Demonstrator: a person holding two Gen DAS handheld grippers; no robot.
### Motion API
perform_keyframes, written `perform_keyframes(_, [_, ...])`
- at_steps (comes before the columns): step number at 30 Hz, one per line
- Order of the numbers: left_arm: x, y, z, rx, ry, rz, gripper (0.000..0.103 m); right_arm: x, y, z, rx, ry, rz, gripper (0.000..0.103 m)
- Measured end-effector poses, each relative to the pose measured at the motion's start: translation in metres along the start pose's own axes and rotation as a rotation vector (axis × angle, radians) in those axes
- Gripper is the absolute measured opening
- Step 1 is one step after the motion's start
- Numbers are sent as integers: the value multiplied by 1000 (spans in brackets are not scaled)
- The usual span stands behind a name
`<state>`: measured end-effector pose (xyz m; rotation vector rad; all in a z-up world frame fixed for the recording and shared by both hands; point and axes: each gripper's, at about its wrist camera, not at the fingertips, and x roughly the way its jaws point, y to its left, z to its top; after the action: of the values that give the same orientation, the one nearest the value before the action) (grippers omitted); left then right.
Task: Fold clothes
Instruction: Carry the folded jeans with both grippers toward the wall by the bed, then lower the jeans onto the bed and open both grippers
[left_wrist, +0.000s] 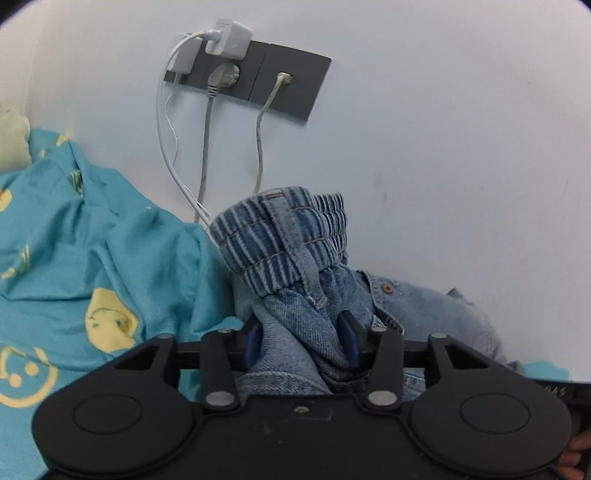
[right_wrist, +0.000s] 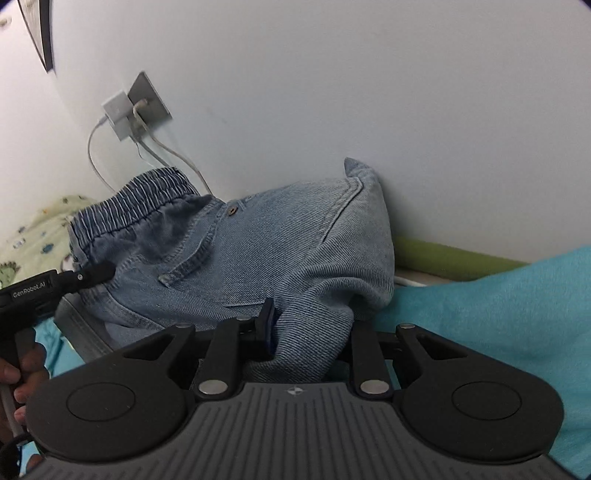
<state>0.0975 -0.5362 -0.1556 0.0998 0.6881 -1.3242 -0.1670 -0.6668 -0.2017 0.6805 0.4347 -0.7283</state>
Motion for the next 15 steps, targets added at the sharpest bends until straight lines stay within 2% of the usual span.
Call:
perform_keyframes(1, [-2, -2, 0, 10, 3, 7, 65, -2, 0, 2, 8, 3, -3, 21])
perform_keyframes(4, [-12, -9, 1, 62, -12, 47, 77, -11, -4, 7, 32, 12, -11, 24])
perform_keyframes(7, [-31, -29, 0, 91, -56, 87, 91, -25, -6, 11, 26, 13, -38, 37])
perform_keyframes(12, [-73, -66, 19, 105, -99, 136, 97, -53, -7, 17, 41, -18, -36, 72])
perform_keyframes(14, [-86, -71, 28, 108, -122, 161, 99, -67, -3, 21, 28, -58, -70, 80])
perform_keyframes(15, [-93, -73, 31, 109, -131, 174, 100, -73, -1, 24, 19, -75, -68, 81])
